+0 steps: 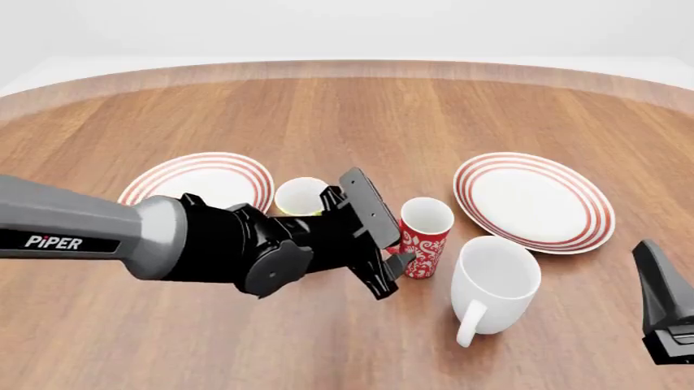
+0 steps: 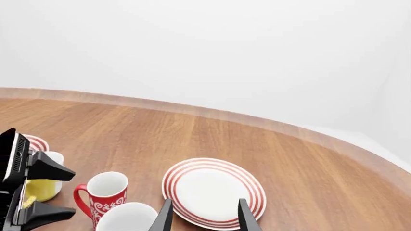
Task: Put the red mug on the left plate.
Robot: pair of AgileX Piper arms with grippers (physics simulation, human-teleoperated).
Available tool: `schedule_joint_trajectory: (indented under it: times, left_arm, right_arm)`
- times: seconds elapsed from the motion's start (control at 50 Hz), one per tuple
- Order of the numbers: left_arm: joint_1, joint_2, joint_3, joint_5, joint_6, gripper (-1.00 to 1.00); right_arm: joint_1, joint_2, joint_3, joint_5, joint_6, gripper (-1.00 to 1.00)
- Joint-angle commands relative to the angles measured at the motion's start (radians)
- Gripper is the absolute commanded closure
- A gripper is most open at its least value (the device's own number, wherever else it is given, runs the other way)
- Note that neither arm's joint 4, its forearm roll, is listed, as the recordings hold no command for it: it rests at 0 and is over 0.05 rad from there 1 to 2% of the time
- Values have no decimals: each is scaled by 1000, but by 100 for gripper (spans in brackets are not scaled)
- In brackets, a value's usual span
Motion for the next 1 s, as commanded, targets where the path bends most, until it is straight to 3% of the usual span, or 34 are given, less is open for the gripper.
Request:
schedule_joint_trajectory:
  times: [0.02, 1.0]
  left_arm:
    - [7, 31, -19, 2, 12, -100]
    - [36, 107, -76, 0, 25, -100]
  right_arm:
    - [-1, 0, 0, -1, 1, -100]
    - [-6, 0, 1, 3, 7, -100]
